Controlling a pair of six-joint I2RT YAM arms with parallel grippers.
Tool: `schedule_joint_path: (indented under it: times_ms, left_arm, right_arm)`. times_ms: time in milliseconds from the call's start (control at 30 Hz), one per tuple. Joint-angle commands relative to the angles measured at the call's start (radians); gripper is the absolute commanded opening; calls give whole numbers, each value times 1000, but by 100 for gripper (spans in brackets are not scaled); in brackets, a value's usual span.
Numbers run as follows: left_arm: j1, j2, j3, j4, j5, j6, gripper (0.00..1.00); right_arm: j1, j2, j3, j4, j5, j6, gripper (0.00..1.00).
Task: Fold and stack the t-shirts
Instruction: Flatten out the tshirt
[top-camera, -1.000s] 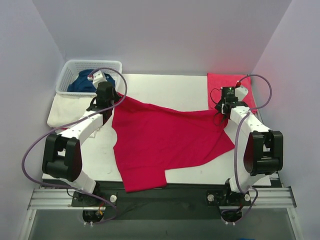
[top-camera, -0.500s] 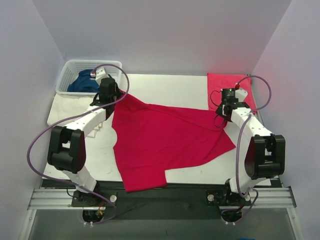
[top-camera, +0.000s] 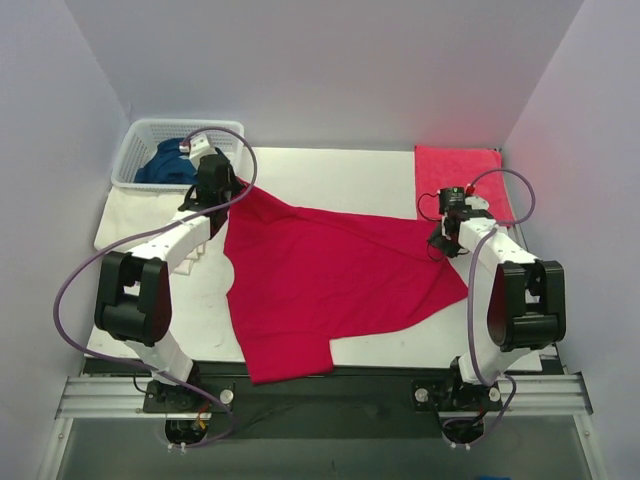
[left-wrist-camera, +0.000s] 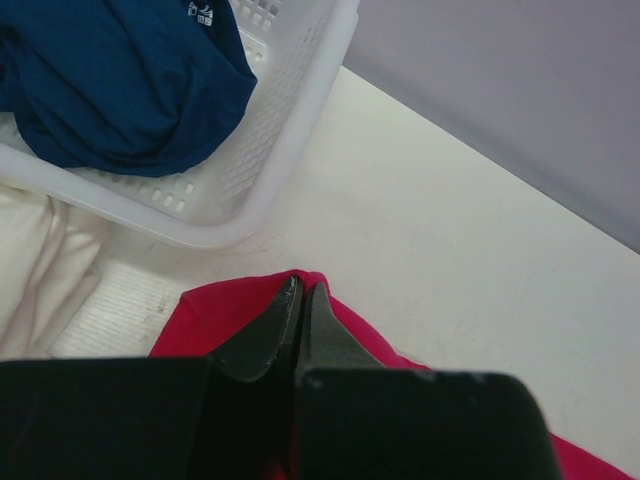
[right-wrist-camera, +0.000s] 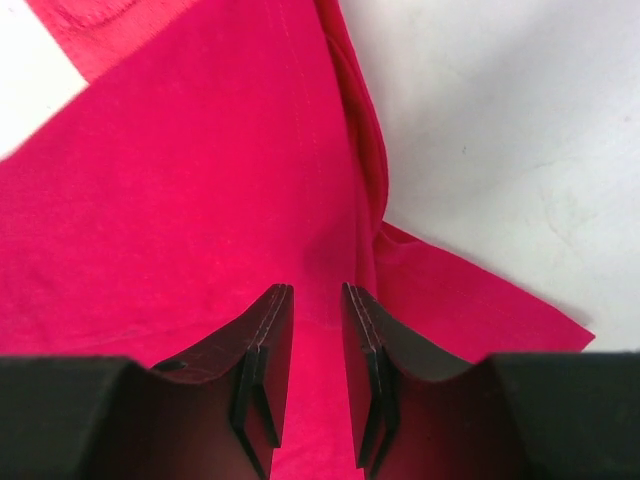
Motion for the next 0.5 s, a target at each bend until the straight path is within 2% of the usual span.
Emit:
schedule_joint_path:
  times_ms: [0,467]
  left_arm:
    - [10,-10,11,42,9,6,0]
    - [18,-10,-1,47,21,2,0]
  right_arm:
    - [-12,11,-13,-60,9,26,27]
    - [-10,39,-34,-59,-20,31,33]
